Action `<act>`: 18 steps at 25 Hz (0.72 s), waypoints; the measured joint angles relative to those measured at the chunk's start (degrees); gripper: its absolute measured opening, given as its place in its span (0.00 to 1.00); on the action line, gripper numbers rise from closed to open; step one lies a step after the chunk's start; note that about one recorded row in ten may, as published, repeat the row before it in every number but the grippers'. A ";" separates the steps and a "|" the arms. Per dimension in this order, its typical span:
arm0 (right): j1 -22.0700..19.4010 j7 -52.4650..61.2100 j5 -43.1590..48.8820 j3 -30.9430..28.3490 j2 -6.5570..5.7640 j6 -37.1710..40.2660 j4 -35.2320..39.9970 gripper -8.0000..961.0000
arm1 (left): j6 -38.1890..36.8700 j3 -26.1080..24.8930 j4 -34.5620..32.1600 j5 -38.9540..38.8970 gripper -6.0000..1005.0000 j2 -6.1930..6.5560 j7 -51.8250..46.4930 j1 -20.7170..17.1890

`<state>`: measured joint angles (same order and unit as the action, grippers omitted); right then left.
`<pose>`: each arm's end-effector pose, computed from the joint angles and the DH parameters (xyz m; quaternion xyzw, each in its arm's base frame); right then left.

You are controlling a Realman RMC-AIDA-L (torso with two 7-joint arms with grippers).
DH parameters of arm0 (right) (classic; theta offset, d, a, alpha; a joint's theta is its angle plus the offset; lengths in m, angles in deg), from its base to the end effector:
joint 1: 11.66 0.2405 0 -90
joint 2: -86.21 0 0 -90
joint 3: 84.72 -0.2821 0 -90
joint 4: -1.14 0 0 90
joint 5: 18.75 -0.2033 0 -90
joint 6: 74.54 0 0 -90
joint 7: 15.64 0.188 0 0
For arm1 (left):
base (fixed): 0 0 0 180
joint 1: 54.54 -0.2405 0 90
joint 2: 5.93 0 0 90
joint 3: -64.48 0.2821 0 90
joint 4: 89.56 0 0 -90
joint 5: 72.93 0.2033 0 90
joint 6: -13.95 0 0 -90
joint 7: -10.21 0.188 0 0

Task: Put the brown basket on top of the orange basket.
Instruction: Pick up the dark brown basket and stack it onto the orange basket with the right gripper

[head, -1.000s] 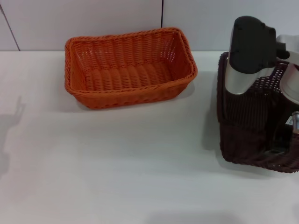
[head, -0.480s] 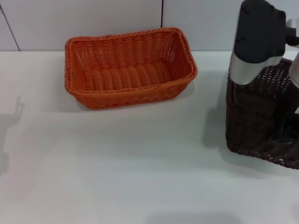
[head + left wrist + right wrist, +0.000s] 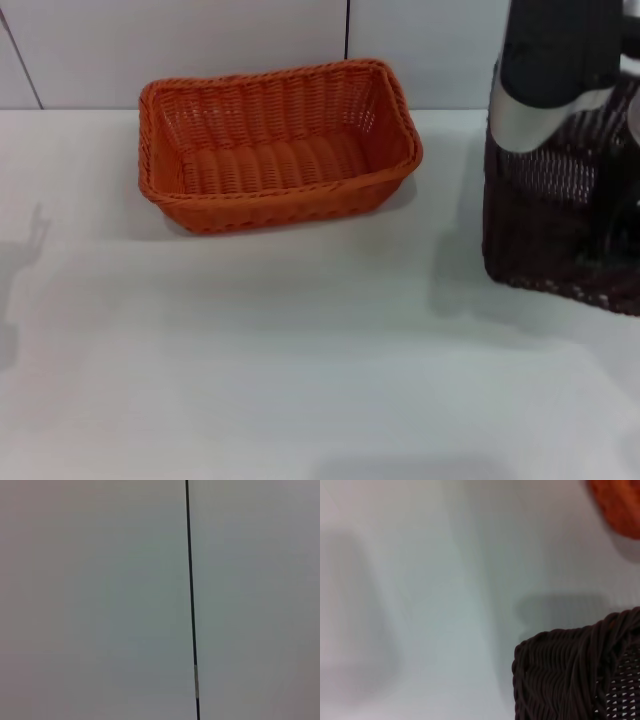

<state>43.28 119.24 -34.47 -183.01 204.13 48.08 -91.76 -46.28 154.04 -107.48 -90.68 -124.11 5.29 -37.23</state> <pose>0.1169 0.3660 0.0160 -0.9069 0.0702 -0.3853 0.1553 -0.3869 0.3707 0.0420 -0.6107 -0.2424 -0.2588 0.7081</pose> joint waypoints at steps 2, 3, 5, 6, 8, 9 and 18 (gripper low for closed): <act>0.59 -0.43 0.45 0.08 0.01 0.07 -1.10 0.14 | 0.02 0.00 0.00 0.00 0.81 0.02 0.03 0.02; 0.86 -0.89 0.55 0.11 0.02 0.03 -1.57 0.14 | 0.02 0.00 0.00 0.00 0.81 0.02 0.04 0.03; 1.34 -2.18 0.70 0.14 0.04 -0.46 -1.90 0.14 | 0.05 0.00 0.03 0.00 0.81 0.04 0.07 0.02; 1.79 -4.23 0.83 0.19 0.09 -1.45 -1.92 0.14 | 0.05 0.00 0.05 0.00 0.81 0.04 0.07 0.02; 1.92 -5.42 0.87 0.33 0.14 -2.17 -1.94 0.14 | 0.06 0.00 0.08 0.00 0.81 0.05 0.07 0.01; 1.95 -6.39 0.89 0.59 0.18 -2.88 -1.99 0.14 | 0.06 0.00 0.09 0.00 0.81 0.09 0.04 0.01; 1.70 -13.63 1.39 3.04 0.23 -9.51 -1.89 0.13 | 0.07 0.00 0.09 0.00 0.81 0.14 -0.30 -0.31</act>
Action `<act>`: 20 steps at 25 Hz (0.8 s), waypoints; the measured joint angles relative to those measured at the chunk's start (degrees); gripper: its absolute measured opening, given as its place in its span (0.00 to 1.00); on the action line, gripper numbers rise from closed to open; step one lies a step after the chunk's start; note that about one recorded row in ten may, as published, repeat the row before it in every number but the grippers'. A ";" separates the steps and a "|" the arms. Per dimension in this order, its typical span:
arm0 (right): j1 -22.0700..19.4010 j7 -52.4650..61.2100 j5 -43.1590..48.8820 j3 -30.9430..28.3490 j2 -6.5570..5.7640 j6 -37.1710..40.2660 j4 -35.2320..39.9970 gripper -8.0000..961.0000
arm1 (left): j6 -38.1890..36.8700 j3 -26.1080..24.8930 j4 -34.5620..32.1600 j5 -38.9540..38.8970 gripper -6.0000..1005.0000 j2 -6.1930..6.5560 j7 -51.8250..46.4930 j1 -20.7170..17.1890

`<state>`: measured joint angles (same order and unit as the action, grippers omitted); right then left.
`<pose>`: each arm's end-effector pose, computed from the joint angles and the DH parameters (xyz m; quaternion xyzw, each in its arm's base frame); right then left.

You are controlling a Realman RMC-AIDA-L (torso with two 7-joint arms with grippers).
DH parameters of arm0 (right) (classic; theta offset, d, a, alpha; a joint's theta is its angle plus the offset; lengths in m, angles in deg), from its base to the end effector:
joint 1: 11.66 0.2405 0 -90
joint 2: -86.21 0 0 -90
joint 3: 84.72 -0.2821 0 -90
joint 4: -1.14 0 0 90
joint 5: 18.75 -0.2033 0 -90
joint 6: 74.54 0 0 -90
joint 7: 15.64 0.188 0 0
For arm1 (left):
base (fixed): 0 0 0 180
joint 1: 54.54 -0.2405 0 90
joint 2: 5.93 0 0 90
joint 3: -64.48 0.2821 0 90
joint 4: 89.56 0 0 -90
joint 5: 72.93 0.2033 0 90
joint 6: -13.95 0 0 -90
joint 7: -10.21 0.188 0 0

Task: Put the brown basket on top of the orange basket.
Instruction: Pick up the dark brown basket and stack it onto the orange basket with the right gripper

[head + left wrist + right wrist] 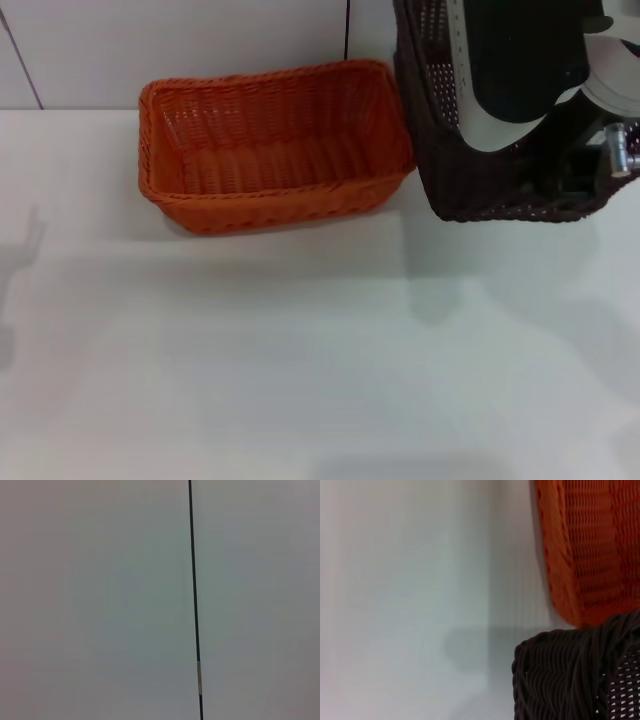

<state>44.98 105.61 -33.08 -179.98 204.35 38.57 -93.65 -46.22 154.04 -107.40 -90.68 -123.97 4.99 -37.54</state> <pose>0.0826 0.3916 0.0078 -0.9043 -0.1104 -0.3688 0.1847 -0.3899 0.3685 0.0429 -0.6096 -0.2455 -0.2572 0.7085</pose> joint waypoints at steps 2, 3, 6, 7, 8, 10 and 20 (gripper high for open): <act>-0.10 -1.37 0.01 0.24 0.06 -0.91 -0.02 0.13 | -0.02 0.00 0.00 0.00 0.81 0.00 -0.01 -0.04; -0.22 -2.13 -0.03 0.38 0.11 -1.41 -0.04 0.14 | -0.03 0.00 0.00 0.00 0.81 0.00 -0.02 -0.07; -1.68 -6.22 -1.02 1.13 0.26 -3.44 -1.02 0.14 | -0.05 0.00 0.00 0.00 0.81 -0.05 -0.03 -0.11; -2.70 -8.05 -1.34 1.77 0.36 -4.64 -1.64 0.14 | -0.02 0.00 0.00 0.00 0.81 -0.05 -0.03 -0.11; -4.82 -10.64 -1.21 3.70 0.50 -7.86 -2.82 0.14 | 0.02 -0.03 0.00 -0.01 0.81 -0.10 -0.04 -0.08; -5.27 -11.05 -0.80 4.35 0.49 -8.90 -2.79 0.13 | 0.03 -0.04 -0.01 0.00 0.81 -0.13 -0.04 -0.05; -6.98 -20.17 -3.79 3.27 0.50 -14.64 -0.76 0.13 | 0.15 -0.09 -0.01 0.00 0.81 -0.30 -0.57 0.21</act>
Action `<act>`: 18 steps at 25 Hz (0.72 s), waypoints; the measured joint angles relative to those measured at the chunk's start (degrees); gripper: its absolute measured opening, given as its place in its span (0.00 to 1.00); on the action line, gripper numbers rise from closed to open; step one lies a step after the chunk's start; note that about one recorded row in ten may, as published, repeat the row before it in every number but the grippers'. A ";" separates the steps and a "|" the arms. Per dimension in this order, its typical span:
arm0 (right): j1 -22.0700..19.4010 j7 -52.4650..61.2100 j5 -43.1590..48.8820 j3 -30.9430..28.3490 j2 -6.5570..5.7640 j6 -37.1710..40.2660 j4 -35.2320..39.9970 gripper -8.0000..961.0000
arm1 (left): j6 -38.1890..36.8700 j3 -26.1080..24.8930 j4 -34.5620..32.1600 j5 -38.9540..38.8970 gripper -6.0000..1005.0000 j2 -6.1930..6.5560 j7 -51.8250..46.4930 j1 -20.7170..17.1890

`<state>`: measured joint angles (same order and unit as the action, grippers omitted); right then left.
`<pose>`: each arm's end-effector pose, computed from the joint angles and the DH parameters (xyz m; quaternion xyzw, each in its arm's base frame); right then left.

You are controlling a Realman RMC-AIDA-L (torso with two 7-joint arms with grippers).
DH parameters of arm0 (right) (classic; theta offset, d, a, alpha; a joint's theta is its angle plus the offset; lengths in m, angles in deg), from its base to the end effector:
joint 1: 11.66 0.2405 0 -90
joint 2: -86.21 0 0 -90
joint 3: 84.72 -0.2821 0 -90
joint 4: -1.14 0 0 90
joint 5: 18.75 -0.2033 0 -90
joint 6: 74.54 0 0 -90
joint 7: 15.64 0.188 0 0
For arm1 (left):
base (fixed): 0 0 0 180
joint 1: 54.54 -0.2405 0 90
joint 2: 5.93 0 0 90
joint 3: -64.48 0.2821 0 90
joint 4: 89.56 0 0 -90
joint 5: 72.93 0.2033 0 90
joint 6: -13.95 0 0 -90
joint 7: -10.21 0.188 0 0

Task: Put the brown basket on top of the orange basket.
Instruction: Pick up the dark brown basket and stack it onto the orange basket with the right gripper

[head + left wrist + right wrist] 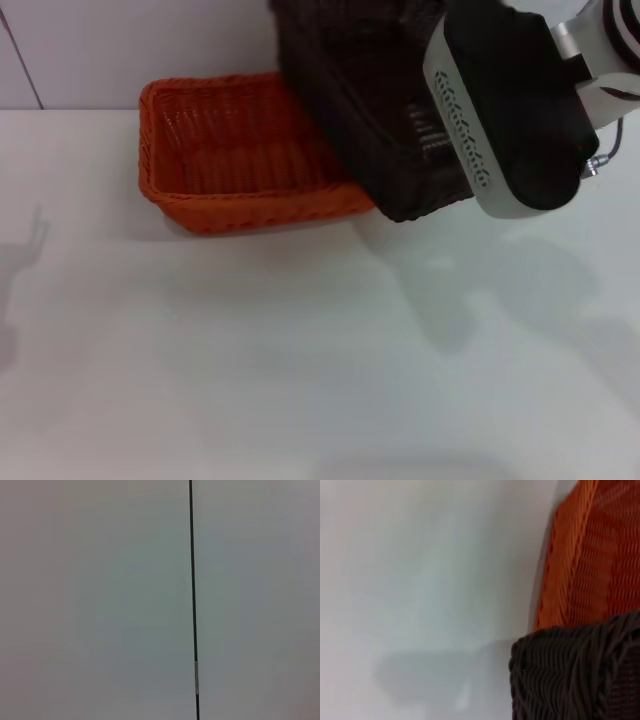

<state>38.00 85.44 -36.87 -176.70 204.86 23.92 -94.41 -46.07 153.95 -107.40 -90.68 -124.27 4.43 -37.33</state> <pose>0.0869 0.4017 -0.0159 -0.8802 -0.2979 -0.3286 0.1690 -0.3881 0.3696 0.0405 -0.6084 -0.2504 -0.2625 0.7059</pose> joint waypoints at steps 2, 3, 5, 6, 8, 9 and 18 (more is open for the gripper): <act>-0.83 -2.83 -1.34 -0.26 -0.01 -1.50 -0.19 0.13 | 0.07 0.00 0.00 0.00 0.81 -0.05 -0.02 0.07; -1.11 -4.05 -1.86 -0.26 -0.01 -2.08 -0.26 0.13 | 0.07 0.00 0.00 0.00 0.81 -0.05 -0.02 0.07; -1.44 -5.94 -2.38 0.01 0.00 -3.19 -0.37 0.13 | 0.07 0.00 0.00 0.00 0.81 -0.05 -0.02 0.07; -1.59 -7.04 -2.51 0.19 0.03 -3.88 -0.37 0.13 | 0.17 0.00 0.00 0.00 0.81 -0.12 -0.11 0.11; -2.04 -10.82 -2.63 0.38 0.07 -6.37 -0.19 0.13 | 0.23 0.00 0.00 0.00 0.81 -0.18 -0.18 0.11; -2.04 -10.82 -2.63 0.38 0.07 -6.37 -0.19 0.13 | 0.23 0.00 0.00 0.00 0.81 -0.18 -0.18 0.11; -4.32 -24.10 -7.19 -0.59 -0.20 -14.27 1.48 0.14 | 0.25 0.00 0.00 0.00 0.81 -0.32 -2.32 0.11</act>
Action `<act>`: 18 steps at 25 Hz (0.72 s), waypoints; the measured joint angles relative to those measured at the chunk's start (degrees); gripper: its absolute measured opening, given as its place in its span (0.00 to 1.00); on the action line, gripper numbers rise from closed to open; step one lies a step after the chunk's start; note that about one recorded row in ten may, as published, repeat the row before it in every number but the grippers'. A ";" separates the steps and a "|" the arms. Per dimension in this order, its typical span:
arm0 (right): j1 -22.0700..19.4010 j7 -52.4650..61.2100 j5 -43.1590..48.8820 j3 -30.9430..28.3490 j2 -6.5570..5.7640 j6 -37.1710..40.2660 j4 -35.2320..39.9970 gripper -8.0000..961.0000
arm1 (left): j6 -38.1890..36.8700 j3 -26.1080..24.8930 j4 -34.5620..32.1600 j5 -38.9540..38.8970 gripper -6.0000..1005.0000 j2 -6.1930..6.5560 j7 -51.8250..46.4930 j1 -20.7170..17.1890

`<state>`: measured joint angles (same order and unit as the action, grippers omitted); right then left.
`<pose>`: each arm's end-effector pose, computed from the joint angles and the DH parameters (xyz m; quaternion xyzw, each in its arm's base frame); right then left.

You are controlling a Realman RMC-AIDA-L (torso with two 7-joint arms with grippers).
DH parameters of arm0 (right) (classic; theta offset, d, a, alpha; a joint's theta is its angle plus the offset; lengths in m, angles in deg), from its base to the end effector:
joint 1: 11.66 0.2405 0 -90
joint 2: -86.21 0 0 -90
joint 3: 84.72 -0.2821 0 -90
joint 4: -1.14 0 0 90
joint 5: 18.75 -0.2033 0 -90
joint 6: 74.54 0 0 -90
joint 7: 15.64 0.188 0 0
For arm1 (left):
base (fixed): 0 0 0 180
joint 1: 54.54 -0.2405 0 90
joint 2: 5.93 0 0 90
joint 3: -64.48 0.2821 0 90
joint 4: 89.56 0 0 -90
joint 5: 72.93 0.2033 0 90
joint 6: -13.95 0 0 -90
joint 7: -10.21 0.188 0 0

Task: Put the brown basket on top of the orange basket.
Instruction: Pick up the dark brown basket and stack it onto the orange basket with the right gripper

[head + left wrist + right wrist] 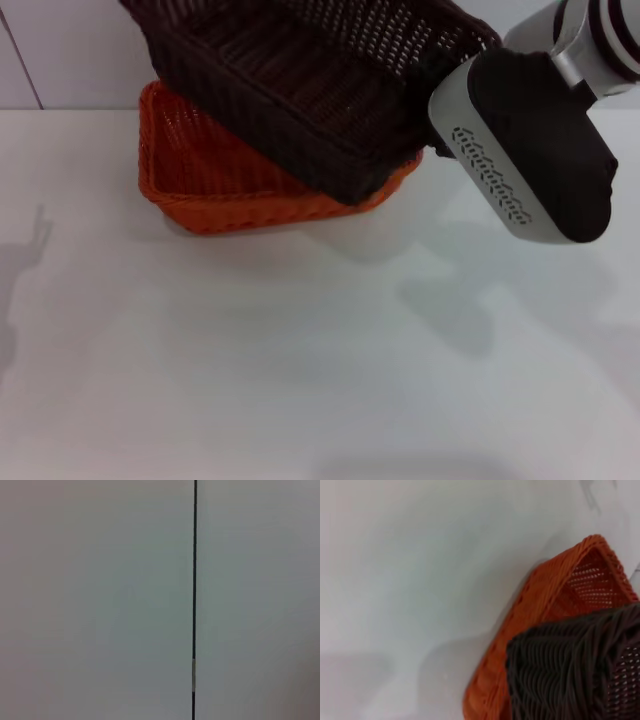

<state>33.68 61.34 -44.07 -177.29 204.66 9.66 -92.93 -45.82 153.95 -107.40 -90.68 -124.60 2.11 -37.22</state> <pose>0.0769 0.4151 -0.0278 -0.8143 -0.4821 -0.2735 0.1721 -0.3870 0.3701 0.0372 -0.6037 -0.2659 -0.2774 0.6985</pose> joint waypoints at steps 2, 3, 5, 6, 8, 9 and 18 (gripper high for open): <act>-0.06 -2.06 -1.02 -1.12 -0.01 -1.19 1.27 0.13 | 0.00 0.00 0.00 -0.01 0.81 0.05 -0.61 -0.06; -0.08 -3.40 -2.05 -1.72 -0.01 -1.39 1.85 0.13 | 0.00 0.00 -0.01 -0.01 0.81 0.07 -0.77 -0.17; -0.64 -7.42 -5.16 -3.55 0.04 -1.53 2.35 0.13 | -0.16 0.00 -0.02 -0.15 0.81 0.09 -0.72 -0.37; -0.64 -7.42 -5.16 -3.55 0.04 -1.53 2.35 0.13 | -0.16 0.00 -0.02 -0.15 0.81 0.09 -0.72 -0.37; -1.13 -10.04 -6.54 -4.60 0.04 -1.64 2.41 0.13 | -0.32 0.00 -0.02 -0.28 0.81 0.14 -0.69 -0.50; -1.36 -12.04 -7.28 -5.45 0.02 -1.71 2.51 0.13 | -0.32 0.00 -0.02 -0.28 0.81 0.14 -0.69 -0.50; -1.78 -23.14 -11.66 -13.02 -0.60 -1.91 3.90 0.13 | -0.46 0.00 -0.44 -1.37 0.81 0.01 -0.97 -1.50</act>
<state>31.90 38.20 -55.72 -190.32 204.06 7.75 -89.03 -46.28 153.95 -107.84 -92.05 -124.59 1.14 -38.72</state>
